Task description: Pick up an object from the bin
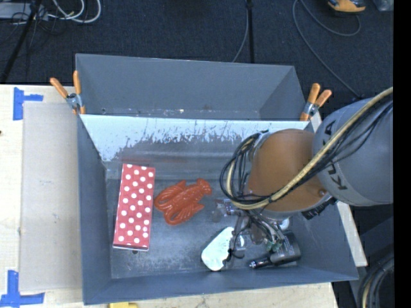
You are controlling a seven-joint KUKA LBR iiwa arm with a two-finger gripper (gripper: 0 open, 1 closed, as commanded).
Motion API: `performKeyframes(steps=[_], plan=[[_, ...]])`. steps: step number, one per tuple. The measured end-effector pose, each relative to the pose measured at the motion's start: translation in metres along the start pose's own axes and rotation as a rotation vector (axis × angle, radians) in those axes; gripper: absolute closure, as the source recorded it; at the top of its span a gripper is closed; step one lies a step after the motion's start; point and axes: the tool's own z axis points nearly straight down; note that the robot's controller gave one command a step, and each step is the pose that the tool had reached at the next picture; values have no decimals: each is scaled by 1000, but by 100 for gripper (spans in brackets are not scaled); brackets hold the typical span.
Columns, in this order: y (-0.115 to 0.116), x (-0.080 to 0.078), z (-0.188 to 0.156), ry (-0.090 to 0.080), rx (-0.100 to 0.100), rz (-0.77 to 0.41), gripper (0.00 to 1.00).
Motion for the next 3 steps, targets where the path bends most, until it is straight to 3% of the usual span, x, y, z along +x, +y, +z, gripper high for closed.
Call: performKeyframes(steps=[1,2,3], plan=[[4,-19,22,5,-1,-66,0],[2,-12,30,2,-1,-188,0],[-13,-16,34,4,-1,-3,0]])
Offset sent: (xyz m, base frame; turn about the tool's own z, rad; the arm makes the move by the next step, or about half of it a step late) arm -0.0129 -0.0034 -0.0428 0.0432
